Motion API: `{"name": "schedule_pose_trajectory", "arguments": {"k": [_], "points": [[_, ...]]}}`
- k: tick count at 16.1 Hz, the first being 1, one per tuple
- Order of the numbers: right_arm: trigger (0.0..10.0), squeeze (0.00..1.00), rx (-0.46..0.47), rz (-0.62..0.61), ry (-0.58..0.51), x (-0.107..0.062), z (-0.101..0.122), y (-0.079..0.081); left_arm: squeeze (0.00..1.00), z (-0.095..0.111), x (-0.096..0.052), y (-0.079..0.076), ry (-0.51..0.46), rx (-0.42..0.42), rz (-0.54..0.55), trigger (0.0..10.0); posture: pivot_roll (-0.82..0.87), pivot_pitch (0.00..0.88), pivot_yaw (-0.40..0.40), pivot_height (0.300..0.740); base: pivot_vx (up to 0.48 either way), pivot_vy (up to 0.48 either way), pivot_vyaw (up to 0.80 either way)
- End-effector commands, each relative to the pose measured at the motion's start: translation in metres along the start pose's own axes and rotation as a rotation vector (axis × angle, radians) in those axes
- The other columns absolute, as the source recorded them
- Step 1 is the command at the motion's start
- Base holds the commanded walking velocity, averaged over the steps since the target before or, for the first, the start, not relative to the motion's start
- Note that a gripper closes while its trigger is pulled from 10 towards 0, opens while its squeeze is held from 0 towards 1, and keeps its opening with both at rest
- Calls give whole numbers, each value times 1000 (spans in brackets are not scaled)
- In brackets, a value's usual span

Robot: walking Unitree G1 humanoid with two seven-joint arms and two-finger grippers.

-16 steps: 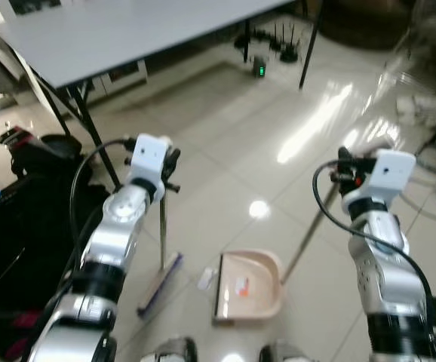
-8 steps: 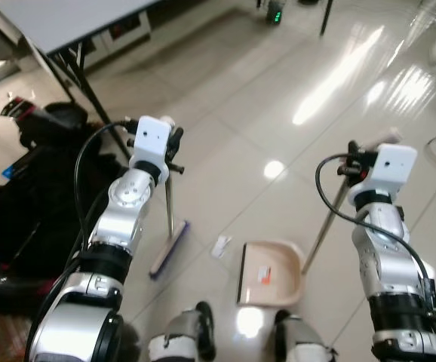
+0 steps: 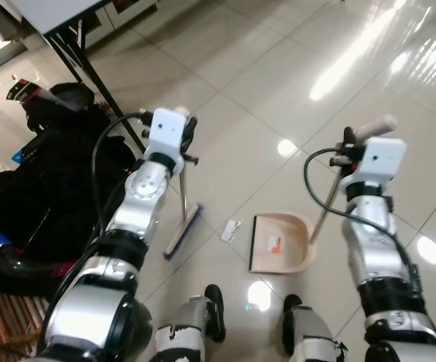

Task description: Sweep floor

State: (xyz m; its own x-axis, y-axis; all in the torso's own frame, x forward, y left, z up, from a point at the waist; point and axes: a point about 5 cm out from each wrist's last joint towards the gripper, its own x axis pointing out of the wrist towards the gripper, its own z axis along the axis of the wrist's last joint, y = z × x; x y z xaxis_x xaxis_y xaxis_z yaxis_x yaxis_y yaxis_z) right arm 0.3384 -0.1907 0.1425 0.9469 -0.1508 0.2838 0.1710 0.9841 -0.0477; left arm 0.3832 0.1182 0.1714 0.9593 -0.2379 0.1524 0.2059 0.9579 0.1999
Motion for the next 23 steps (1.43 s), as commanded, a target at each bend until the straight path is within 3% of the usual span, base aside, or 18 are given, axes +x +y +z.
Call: {"name": "schedule_pose_trajectory", "arguments": {"k": [1, 4, 5, 9, 11, 14, 17, 20, 23], "points": [[10000, 0, 5, 31, -29, 0, 1, 12, 0, 5, 3, 3, -37, -6, 38, 10000, 79, 370, 172, 740, 0, 0, 0], [10000, 0, -4, 37, -27, 0, -2, 20, 0, 7, 8, -4, -42, -44, 53, 10000, 83, 373, 173, 740, 0, 0, 0], [10000, 0, -30, 47, -40, -1, -2, 28, 0, 7, 11, -13, -28, -98, 69, 10000, 60, 356, 188, 740, 0, 0, 0], [10000, 0, -39, 14, -46, 3, 1, 37, 0, 5, 16, -35, 6, -154, 45, 10000, 53, 368, 189, 740, 0, 0, 0], [10000, 0, -25, 8, -55, 5, 8, 50, 0, 12, 22, -49, 14, -296, 14, 10000, 33, 357, 196, 740, 0, 0, 0], [10000, 0, -20, 9, -48, 2, 6, 57, 0, 40, 32, -58, -86, -423, -35, 10000, 30, 359, 189, 740, 0, 0, 0], [10000, 0, -19, 5, -39, -1, 1, 56, 0, 67, 41, -58, -171, -502, -79, 10000, 44, 353, 180, 740, 0, 0, 0], [10000, 0, -28, -11, -28, 1, -1, 53, 0, 94, 48, -44, -271, -538, -94, 10000, 46, 345, 177, 740, 0, 0, 0], [10000, 0, -24, 3, -18, 4, -1, 54, 0, 123, 54, -29, -336, -486, -161, 10000, 56, 330, 159, 740, 0, 0, 0]]}}
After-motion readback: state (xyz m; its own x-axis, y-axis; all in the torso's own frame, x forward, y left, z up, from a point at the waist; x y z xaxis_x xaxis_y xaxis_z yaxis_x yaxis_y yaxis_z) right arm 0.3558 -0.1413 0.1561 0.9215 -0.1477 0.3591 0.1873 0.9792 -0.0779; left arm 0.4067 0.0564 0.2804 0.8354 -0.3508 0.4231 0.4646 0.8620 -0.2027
